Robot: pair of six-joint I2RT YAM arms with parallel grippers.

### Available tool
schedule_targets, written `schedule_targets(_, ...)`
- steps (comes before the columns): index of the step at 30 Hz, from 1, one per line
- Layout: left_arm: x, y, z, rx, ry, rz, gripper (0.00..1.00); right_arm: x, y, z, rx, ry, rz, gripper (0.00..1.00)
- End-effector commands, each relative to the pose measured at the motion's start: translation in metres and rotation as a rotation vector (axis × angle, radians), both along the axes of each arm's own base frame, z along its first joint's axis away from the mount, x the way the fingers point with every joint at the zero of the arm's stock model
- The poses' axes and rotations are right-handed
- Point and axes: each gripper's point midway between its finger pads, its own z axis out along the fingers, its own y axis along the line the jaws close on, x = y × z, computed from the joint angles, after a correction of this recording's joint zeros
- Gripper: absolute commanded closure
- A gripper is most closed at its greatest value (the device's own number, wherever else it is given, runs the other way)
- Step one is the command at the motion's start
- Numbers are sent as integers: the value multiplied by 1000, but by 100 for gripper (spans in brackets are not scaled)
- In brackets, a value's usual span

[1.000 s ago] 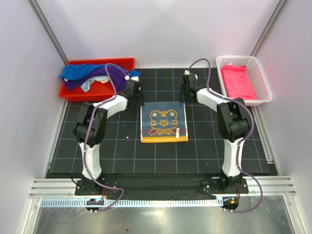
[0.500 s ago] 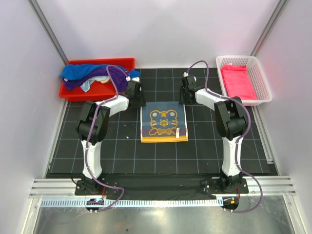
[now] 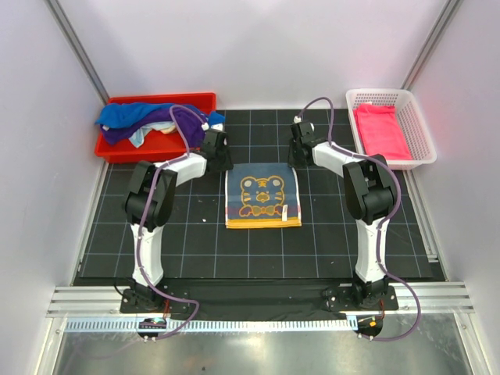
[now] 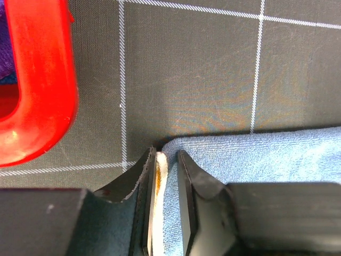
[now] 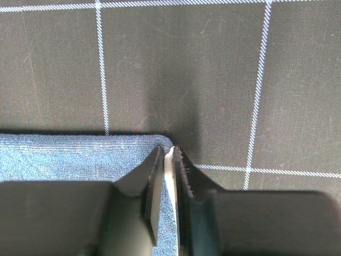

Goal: Fold and stack the towels
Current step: Fold the towel

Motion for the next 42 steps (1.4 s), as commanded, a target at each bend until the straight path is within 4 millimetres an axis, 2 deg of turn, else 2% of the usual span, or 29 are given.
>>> schedule_targets(1, -1, -4, -7, -20, 16, -6, 76, 7, -3, -2, -3, -8, -6, 85)
schedule_targets(4, 5, -8, -1, -37, -7, -13, 83, 12, -6, 0, 24, -13, -7, 92)
schedule_targets(7, 13, -12, 5, -55, -35, -13, 86, 16, -10, 4, 39, -24, -15, 94)
schedule_targets(8, 14, -13, 6, -59, -38, -11, 91, 20, -14, 7, 43, -35, -21, 95)
schedule_targets(12, 30, -20, 22, -95, -92, 5, 97, 30, -17, 18, 63, -76, -28, 96)
schedule_targets(14, 41, -24, 38, -121, -140, 13, 99, 36, -17, 24, 72, -99, -30, 95)
schedule_targets(20, 65, -33, 76, -182, -263, 19, 100, 52, -19, 43, 90, -184, -33, 95)
schedule_targets(24, 69, -35, 92, -207, -314, 13, 100, 55, -22, 57, 103, -240, -42, 95)
schedule_targets(25, 69, -33, 100, -214, -329, 14, 100, 55, -22, 66, 107, -261, -42, 95)
schedule_targets(28, 65, -33, 109, -221, -344, 1, 100, 51, -22, 71, 118, -285, -35, 95)
schedule_targets(31, 57, -29, 109, -217, -347, -3, 100, 45, -21, 78, 130, -292, -24, 95)
schedule_targets(32, 55, -28, 117, -223, -363, -5, 100, 41, -22, 80, 133, -295, -26, 95)
schedule_targets(33, 49, -26, 110, -220, -348, -9, 100, 38, -22, 80, 137, -295, -25, 95)
schedule_targets(34, 48, -26, 120, -225, -368, -11, 100, 33, -23, 76, 140, -292, -29, 95)
schedule_targets(36, 39, -28, 116, -237, -349, -39, 100, 28, -23, 83, 150, -303, -29, 95)
schedule_targets(38, 34, -26, 120, -240, -351, -44, 100, 18, -23, 76, 160, -284, -30, 95)
schedule_targets(39, 28, -26, 114, -235, -337, -49, 100, 15, -24, 83, 164, -295, -31, 95)
schedule_targets(40, 25, -26, 114, -239, -335, -53, 100, 10, -17, 82, 194, -296, -4, 95)
schedule_targets(42, 19, -24, 118, -246, -337, -56, 100, 2, -17, 83, 202, -294, -5, 95)
